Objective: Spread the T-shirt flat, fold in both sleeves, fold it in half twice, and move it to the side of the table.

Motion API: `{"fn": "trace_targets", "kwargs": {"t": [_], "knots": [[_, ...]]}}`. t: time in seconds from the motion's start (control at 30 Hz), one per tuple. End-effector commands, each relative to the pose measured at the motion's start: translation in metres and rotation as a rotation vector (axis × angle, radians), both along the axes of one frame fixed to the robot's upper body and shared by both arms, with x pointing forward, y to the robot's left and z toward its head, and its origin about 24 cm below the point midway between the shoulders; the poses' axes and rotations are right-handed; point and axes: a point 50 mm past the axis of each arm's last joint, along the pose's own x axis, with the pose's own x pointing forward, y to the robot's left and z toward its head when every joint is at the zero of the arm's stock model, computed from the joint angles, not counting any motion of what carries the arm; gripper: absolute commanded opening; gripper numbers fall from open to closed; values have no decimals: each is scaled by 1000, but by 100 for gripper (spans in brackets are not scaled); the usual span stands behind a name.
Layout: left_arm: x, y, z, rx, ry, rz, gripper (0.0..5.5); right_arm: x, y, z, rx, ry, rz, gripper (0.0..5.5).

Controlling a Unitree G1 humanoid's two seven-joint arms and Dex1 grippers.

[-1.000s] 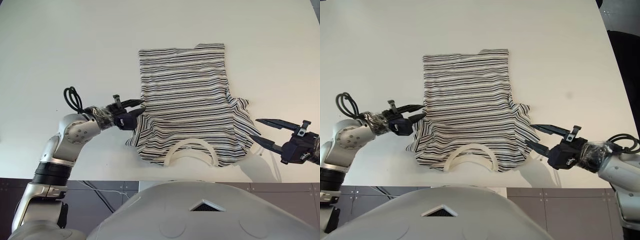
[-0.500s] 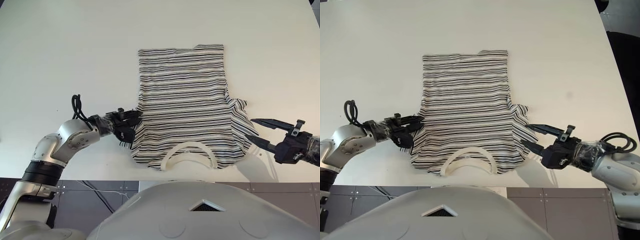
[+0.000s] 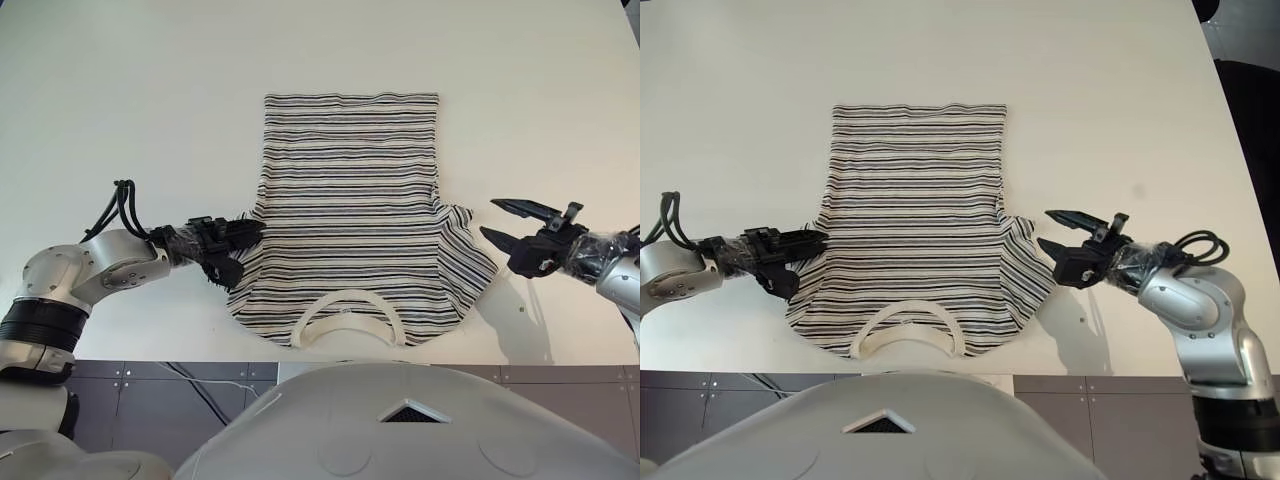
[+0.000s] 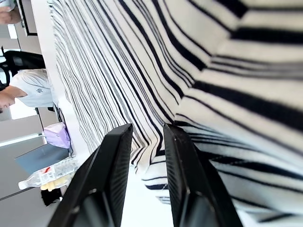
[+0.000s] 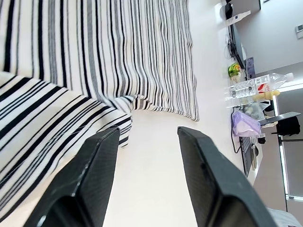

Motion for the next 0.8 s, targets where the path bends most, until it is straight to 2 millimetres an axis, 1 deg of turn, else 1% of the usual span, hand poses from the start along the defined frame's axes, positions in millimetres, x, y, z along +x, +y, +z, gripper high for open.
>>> {"fn": "trace_targets", "kwargs": {"t": [0.03, 0.1, 0.2, 0.3, 0.37, 0.43, 0.5, 0.6, 0.73, 0.8], "knots": [[12, 13, 9, -13, -52, 96, 120, 3, 2, -14, -52, 43, 13, 223], [13, 14, 14, -43, -62, 119, 120, 4, -3, -24, -111, 70, 11, 223], [8, 6, 19, -115, -46, 114, 120, 4, -6, -35, -160, 98, 16, 223], [8, 1, 27, -195, -55, 136, 120, 0, -7, -49, -205, 150, 32, 223], [10, 1, 38, -286, -69, 187, 120, -3, -11, -56, -239, 175, 30, 223], [12, 6, 51, -374, -75, 262, 120, -3, -17, -59, -265, 175, 13, 223], [9, 16, 57, -448, -58, 367, 120, -4, -24, -56, -275, 165, -9, 223], [-1, 27, 54, -521, -5, 510, 120, -7, -28, -49, -255, 135, -24, 223], [-19, 33, 45, -666, 116, 719, 120, -10, -13, -32, -132, 83, 21, 223], [-34, 33, 37, -787, 238, 858, 120, -13, -9, -20, -59, 54, 26, 223]]}}
